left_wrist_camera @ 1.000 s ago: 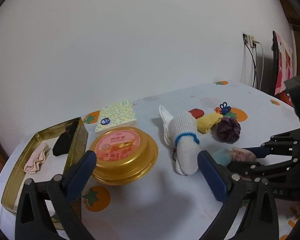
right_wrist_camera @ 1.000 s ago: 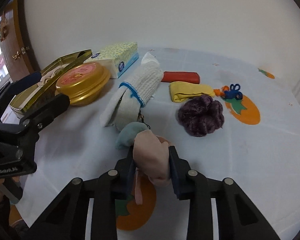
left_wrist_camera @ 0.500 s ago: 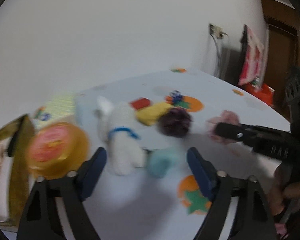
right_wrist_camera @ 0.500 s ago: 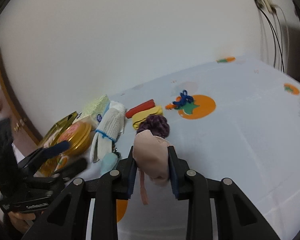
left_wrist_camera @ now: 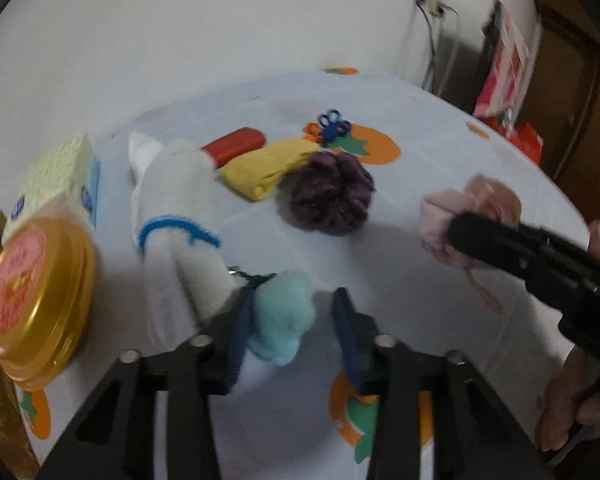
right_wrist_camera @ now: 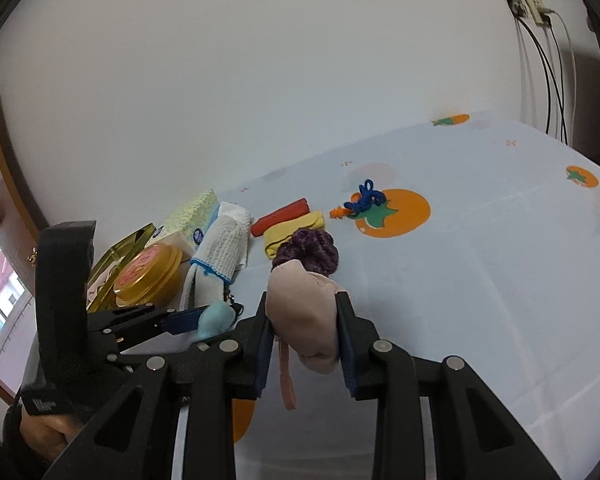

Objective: Organize soft objects
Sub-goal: 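Grasp the light blue plush with the left gripper while the right gripper holds the pink plush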

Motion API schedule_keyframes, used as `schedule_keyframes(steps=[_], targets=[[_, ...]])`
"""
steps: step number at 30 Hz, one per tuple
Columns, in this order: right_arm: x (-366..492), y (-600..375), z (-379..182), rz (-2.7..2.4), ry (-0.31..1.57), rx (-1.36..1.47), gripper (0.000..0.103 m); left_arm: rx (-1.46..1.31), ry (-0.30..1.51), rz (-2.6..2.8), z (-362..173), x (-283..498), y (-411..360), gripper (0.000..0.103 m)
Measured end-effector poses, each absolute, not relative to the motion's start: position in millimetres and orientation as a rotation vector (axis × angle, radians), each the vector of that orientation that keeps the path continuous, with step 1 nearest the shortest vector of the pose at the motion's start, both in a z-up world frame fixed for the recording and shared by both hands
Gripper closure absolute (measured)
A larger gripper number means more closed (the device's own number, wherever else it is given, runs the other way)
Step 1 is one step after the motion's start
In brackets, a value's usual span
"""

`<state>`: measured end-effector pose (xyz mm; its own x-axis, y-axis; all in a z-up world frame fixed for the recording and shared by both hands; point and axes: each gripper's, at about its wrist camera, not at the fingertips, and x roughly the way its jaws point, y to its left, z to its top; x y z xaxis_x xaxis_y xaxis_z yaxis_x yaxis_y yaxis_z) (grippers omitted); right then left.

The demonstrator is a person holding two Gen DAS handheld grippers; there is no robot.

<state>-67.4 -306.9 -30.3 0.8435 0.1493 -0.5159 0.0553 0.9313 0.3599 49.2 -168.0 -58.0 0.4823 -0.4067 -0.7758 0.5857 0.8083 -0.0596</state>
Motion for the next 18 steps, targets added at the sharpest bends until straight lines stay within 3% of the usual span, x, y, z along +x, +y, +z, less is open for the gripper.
schedule_keyframes(steps=[1,5,18], targets=[[-68,-307,-30,0.05,0.568,0.376,0.071,0.196,0.884,-0.611,-58,51,-163,0.079],[-69,-307,-30,0.049,0.555,0.376,0.071,0.085,0.863,-0.634,-52,52,-142,0.084],[-76,-308,-27,0.042,0.523,0.375,0.072,-0.033,0.584,-0.658,-18,19,-106,0.084]])
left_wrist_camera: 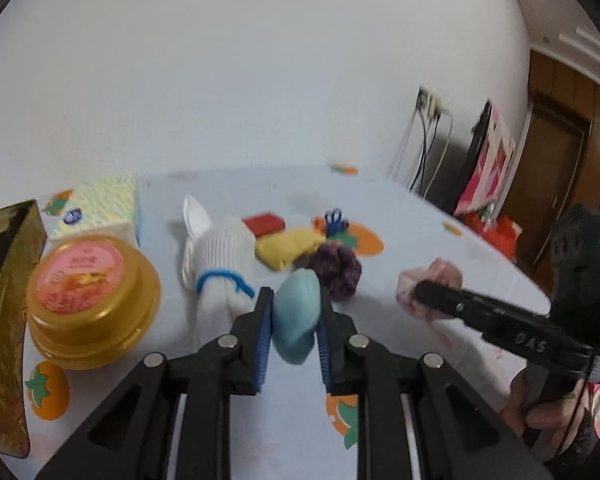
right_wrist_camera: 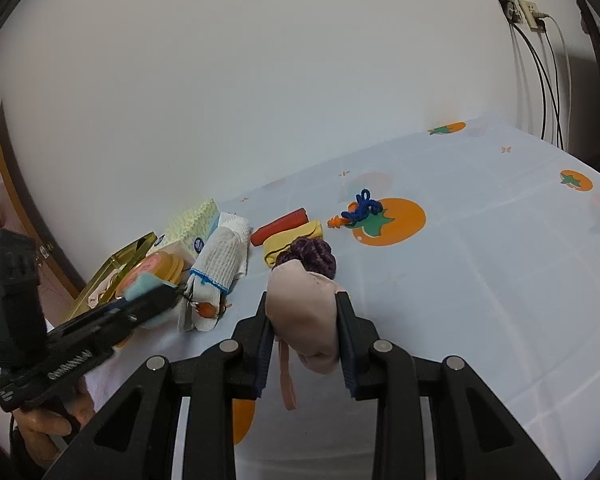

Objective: Organize soft objects
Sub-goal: 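Grasp the light blue plush with the left gripper while the right gripper holds the pink plush, then carry both plushes over the gold tray and open both grippers to drop them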

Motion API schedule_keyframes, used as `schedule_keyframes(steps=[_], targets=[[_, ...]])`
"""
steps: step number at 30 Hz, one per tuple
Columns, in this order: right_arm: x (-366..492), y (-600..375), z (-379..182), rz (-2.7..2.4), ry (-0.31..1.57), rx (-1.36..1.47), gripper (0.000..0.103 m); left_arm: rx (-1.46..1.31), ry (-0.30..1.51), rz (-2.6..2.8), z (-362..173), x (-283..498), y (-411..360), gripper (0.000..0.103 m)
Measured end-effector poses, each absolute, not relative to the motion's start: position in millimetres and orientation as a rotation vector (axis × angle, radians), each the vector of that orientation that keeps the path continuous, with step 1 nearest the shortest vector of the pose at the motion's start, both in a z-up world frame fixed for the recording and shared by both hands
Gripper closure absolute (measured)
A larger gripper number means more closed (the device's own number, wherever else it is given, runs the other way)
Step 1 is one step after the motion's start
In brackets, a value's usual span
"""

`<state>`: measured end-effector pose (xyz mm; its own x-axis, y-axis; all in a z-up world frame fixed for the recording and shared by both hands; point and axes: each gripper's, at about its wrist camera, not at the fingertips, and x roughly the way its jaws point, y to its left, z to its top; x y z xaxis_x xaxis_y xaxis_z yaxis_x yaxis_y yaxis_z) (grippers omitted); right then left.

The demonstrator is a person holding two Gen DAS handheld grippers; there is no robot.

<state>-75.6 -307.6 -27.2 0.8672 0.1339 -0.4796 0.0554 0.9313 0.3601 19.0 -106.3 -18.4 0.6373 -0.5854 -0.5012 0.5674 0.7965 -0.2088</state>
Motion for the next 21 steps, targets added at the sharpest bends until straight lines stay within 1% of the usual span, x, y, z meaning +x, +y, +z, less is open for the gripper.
schedule_keyframes(steps=[2,7,21], targets=[[-77,-308,-27,0.038,0.517,0.373,0.072,-0.086,0.55,-0.675,-15,17,-94,0.084],[-77,-308,-26,0.022,0.521,0.373,0.072,-0.191,0.533,-0.681,-16,20,-71,0.084],[-86,-304,-21,-0.035,0.472,0.35,0.072,-0.227,0.447,-0.649,0,4,-23,0.084]])
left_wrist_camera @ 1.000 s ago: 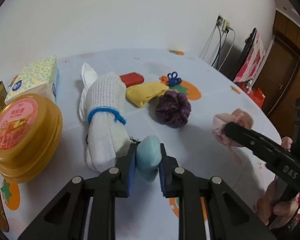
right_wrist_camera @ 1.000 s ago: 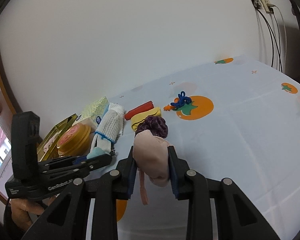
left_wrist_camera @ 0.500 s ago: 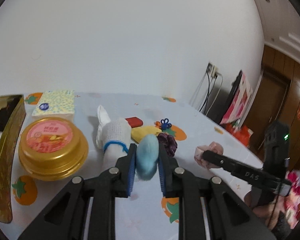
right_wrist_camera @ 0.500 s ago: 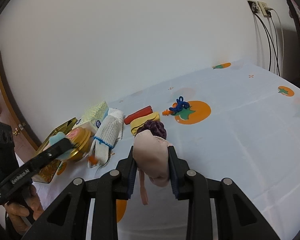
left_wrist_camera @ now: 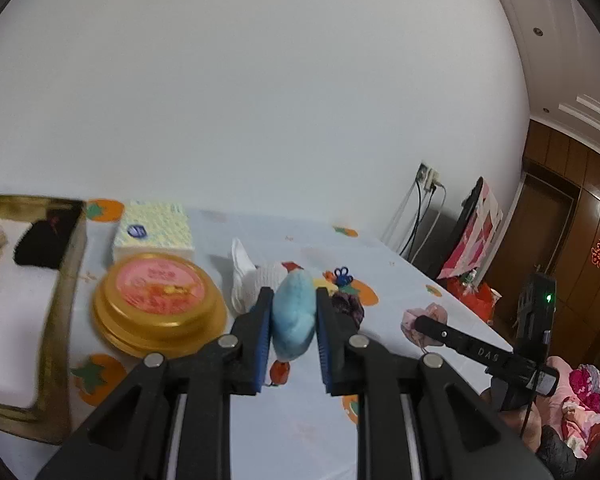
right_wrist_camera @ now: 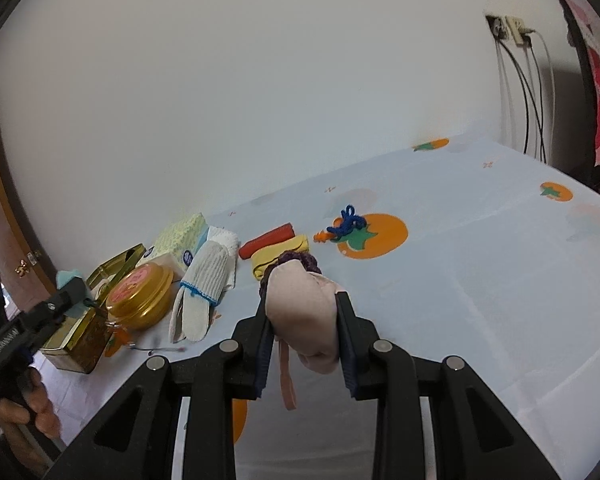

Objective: Organize soft objects
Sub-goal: 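Carry both plushes over the gold tray and open both grippers to drop them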

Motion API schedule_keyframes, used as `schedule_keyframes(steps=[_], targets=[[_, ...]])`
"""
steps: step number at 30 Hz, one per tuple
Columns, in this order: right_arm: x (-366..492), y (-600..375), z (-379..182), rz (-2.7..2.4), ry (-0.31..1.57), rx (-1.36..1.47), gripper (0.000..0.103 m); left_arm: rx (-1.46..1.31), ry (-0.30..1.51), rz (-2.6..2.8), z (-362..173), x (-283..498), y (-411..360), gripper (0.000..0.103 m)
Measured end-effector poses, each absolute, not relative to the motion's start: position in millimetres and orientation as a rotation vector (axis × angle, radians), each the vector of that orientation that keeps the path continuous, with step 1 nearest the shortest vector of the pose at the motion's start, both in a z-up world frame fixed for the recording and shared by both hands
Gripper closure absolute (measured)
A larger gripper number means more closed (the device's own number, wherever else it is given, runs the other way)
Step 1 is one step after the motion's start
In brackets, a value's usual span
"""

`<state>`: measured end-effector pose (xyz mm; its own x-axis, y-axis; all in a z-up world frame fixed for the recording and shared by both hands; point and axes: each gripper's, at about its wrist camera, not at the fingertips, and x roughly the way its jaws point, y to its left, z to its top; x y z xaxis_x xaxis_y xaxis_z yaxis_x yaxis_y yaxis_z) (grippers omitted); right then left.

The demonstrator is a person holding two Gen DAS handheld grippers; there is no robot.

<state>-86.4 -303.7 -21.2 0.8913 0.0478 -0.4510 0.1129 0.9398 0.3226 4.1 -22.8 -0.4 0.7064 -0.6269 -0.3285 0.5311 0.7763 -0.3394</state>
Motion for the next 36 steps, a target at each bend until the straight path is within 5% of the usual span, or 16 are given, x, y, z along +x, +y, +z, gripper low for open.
schedule_keyframes(steps=[36], targets=[[-45,-98,39,0.35,0.386,0.185,0.072,-0.239,0.273,-0.389,42,-8,92,0.084]])
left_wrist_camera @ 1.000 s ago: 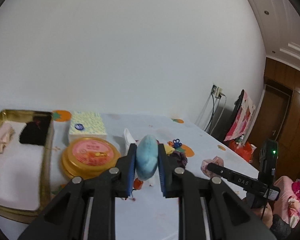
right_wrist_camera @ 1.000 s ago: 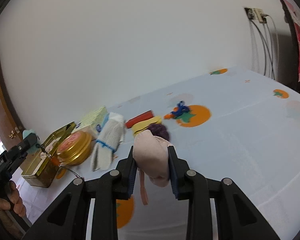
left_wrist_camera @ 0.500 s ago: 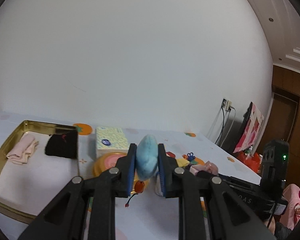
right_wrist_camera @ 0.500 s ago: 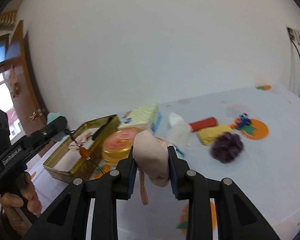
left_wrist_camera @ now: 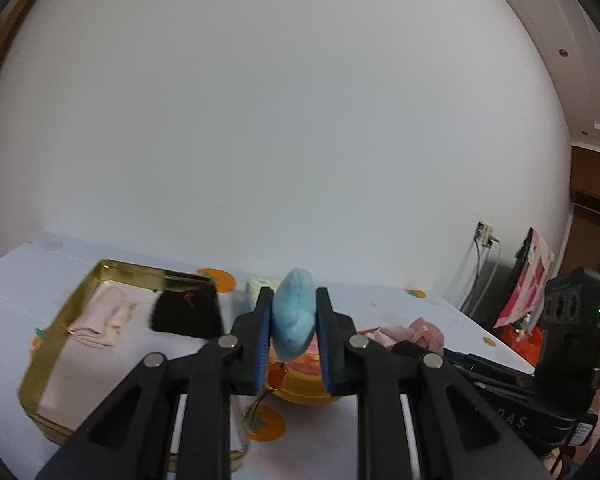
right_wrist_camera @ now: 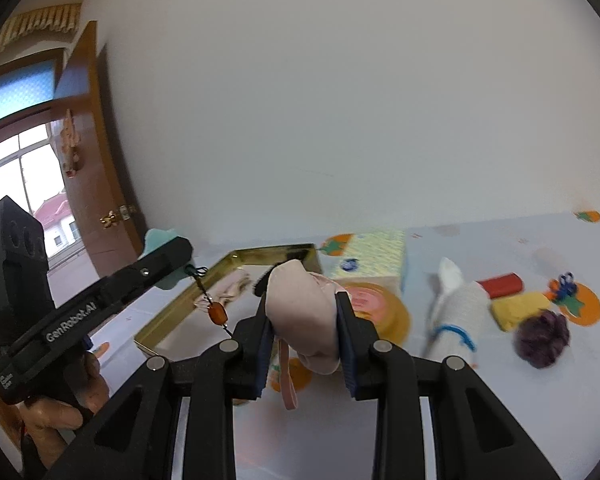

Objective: Organize soft objects
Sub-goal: 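Carry both plushes over the gold tray and open both grippers to drop them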

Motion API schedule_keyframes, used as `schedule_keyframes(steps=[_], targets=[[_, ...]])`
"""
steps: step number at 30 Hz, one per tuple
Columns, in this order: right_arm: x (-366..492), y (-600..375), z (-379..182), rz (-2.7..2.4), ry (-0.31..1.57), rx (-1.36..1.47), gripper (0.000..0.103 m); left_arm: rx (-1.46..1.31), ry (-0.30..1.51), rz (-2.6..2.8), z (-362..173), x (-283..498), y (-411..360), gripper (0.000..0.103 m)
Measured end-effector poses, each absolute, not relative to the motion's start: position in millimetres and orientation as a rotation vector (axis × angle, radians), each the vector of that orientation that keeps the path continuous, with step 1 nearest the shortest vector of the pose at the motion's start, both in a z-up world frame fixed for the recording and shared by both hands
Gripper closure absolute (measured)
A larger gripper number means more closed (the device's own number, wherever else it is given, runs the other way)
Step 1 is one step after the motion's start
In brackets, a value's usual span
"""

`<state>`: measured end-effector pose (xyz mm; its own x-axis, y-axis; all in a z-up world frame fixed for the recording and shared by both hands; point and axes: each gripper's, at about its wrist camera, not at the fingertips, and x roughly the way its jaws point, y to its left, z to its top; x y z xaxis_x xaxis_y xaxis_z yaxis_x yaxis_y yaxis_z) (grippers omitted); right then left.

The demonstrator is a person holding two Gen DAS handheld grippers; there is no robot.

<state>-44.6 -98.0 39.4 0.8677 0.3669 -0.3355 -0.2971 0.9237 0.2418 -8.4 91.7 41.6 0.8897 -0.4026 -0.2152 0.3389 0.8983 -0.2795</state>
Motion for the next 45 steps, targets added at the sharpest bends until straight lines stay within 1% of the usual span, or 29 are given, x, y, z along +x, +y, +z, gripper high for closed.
schedule_keyframes(steps=[13,20,31,37,45], targets=[[-23,-36,52,0.458,0.336,0.15,0.072,-0.267,0.203,-0.257,58,-13,153,0.084],[-8,-8,50,0.505,0.33,0.152,0.072,-0.286,0.192,-0.191,57,-11,183,0.084],[30,23,31,0.525,0.367,0.193,0.071,-0.301,0.251,-0.144,33,7,202,0.084],[51,30,12,0.482,0.419,0.218,0.071,-0.306,0.324,-0.112,15,24,205,0.084],[61,35,1,0.424,0.448,0.131,0.071,-0.303,0.411,-0.059,-4,40,203,0.084]])
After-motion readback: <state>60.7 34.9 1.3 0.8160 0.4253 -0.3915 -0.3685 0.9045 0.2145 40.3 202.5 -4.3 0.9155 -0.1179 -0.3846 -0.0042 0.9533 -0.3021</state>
